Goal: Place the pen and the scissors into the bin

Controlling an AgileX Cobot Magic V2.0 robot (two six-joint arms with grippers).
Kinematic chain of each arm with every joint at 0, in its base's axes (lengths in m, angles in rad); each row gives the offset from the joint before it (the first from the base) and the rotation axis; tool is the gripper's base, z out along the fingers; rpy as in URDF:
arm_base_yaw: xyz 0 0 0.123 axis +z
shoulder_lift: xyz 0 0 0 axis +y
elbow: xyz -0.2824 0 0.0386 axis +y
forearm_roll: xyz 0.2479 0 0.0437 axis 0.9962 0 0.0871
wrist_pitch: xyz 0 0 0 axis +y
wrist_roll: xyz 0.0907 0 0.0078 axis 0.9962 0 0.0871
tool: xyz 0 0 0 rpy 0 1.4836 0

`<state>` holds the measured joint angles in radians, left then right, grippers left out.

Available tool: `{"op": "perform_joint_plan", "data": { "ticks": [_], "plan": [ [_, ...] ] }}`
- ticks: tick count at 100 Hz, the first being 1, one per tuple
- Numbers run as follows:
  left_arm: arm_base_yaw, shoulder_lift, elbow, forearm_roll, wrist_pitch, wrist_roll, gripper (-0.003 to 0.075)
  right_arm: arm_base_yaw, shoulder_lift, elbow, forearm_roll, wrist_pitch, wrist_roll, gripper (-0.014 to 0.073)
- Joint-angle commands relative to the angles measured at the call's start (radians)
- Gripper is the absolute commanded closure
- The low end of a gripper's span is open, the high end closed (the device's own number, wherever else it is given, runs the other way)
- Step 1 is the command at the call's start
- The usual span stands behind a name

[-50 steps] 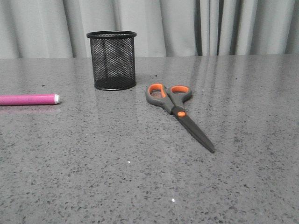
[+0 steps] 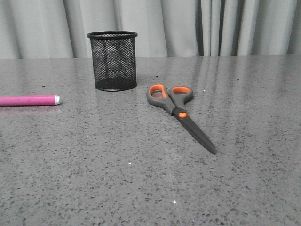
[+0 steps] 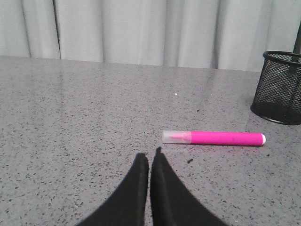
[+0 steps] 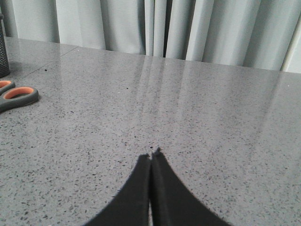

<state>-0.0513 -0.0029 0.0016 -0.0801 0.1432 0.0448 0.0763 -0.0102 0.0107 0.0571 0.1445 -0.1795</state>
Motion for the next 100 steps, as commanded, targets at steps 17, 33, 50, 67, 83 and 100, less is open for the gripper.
{"op": "perform_joint_plan", "data": {
  "ticks": [17, 33, 50, 67, 83, 100],
  "plan": [
    [0.001, -0.034, 0.044, 0.008, -0.101, 0.001, 0.0739, -0.006, -0.021, 0.014, -0.009, -0.084, -0.001, 0.0665],
    [0.001, -0.034, 0.044, 0.008, -0.104, 0.001, 0.0739, -0.006, -0.021, 0.014, -0.009, -0.092, -0.001, 0.0665],
    [0.001, -0.034, 0.044, 0.008, -0.104, 0.001, 0.0739, -0.006, -0.021, 0.014, 0.000, -0.097, -0.001, 0.0665],
    [0.001, -0.034, 0.044, -0.055, -0.104, 0.001, 0.0739, -0.006, -0.021, 0.014, 0.059, -0.097, -0.001, 0.0665],
    [0.001, -0.034, 0.044, -0.189, -0.104, 0.001, 0.0739, -0.006, -0.021, 0.014, 0.163, -0.106, -0.001, 0.0665],
    [0.001, -0.034, 0.044, -0.352, -0.104, 0.001, 0.0739, -0.006, -0.021, 0.014, 0.336, -0.151, -0.001, 0.0665]
  ]
}}
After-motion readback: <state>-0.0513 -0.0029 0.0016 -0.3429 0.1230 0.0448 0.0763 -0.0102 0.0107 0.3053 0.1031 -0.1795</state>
